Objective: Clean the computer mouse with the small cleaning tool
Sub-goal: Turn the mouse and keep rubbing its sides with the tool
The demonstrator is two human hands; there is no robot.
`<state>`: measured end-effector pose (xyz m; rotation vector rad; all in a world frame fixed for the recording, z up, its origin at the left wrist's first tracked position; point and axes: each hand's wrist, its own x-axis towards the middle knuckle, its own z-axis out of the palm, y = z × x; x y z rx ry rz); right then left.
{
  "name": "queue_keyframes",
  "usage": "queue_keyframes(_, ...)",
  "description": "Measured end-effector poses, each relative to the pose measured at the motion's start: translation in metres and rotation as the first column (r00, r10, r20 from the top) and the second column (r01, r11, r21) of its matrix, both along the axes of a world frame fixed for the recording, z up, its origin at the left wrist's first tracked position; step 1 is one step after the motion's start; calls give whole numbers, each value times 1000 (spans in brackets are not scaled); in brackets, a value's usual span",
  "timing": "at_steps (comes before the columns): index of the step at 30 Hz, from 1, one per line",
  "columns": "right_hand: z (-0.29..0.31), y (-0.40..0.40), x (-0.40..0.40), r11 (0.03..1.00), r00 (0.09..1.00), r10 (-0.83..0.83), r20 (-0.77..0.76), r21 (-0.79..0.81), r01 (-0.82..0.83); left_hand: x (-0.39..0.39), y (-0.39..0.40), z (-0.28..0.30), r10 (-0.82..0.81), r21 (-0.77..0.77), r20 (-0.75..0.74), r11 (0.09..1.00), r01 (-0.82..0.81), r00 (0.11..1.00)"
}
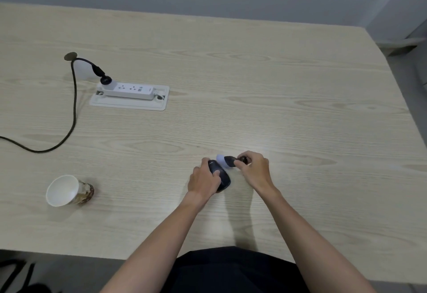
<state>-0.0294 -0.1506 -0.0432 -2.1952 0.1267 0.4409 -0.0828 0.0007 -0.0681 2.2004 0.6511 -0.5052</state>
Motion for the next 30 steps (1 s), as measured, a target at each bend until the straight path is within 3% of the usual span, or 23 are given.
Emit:
queue_keyframes(6,16,-16,19,941,926,290,-242,-103,-321,-1,4,1,-58,-13,-15,998,58,998)
queue_keyframes(12,5,-5,11,998,996,63,69,-33,-61,0,4,1,-104,5,-49,995,104,993)
queue_keyframes(18,0,-11,18,915,937,316,-149,-213,-342,2,0,-1,-94,-17,-44,995,94,995)
queue_keyframes(21,2,-20,23,920,964,248,-96,-288,-265,-1,-10,-3,-75,39,-56,996,77,996)
queue_keyframes(23,0,-19,20,950,984,174,-22,-260,-174,-2,-17,-6,-69,102,-63,992,75,996)
queue_keyframes(25,-1,-15,13,959,982,188,-16,-215,-187,-3,-21,-7,-61,117,-56,991,68,997)
queue_keyframes(30,-2,-22,5,933,956,277,-99,-212,-292,1,-11,-8,2,-46,-13,999,-3,1000)
